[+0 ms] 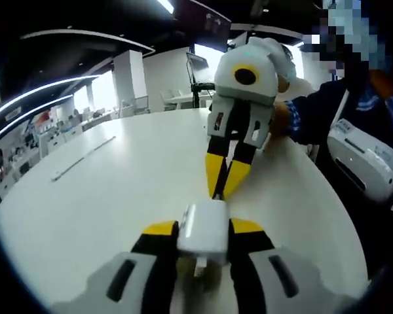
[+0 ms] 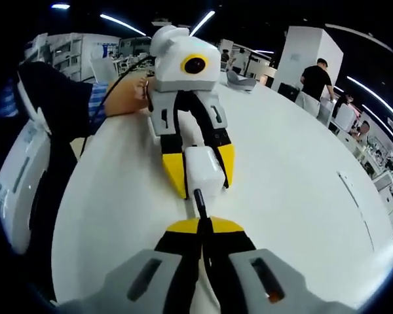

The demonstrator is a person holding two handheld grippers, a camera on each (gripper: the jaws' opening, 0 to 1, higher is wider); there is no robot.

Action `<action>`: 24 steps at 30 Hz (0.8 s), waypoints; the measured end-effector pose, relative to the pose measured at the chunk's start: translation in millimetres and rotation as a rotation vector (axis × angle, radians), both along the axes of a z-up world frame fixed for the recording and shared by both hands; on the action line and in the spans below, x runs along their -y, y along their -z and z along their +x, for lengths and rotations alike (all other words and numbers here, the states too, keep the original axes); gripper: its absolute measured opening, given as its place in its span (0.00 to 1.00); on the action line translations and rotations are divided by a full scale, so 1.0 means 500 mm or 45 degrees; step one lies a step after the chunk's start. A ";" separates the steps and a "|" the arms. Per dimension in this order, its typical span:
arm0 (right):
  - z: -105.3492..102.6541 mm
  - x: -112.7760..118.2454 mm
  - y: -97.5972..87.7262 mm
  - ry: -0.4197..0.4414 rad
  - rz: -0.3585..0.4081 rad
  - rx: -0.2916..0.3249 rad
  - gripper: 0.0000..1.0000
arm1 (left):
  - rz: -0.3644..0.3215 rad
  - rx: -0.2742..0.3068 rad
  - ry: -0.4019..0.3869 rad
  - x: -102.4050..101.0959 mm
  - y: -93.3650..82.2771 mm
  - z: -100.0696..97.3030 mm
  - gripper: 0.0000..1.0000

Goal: Plug the desk Type‑C cable into the charger adapter.

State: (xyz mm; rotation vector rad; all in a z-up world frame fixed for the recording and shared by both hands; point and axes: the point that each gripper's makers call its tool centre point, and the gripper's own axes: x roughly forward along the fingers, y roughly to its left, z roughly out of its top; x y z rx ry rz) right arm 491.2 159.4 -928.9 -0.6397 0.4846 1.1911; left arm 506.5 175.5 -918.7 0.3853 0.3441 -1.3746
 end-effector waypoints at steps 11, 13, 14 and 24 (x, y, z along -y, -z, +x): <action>-0.006 -0.006 -0.004 -0.127 0.074 -0.008 0.09 | -0.013 -0.015 0.002 0.002 0.000 0.003 0.29; -0.021 -0.010 -0.007 -0.178 0.143 -0.084 0.18 | -0.012 -0.014 0.003 0.002 0.000 0.003 0.29; -0.021 -0.006 -0.007 -0.171 0.146 -0.106 0.20 | -0.012 -0.013 0.003 0.002 0.000 0.003 0.29; 0.041 0.066 -0.122 -0.049 0.248 0.046 0.21 | 0.003 0.004 0.013 -0.012 0.000 0.006 0.29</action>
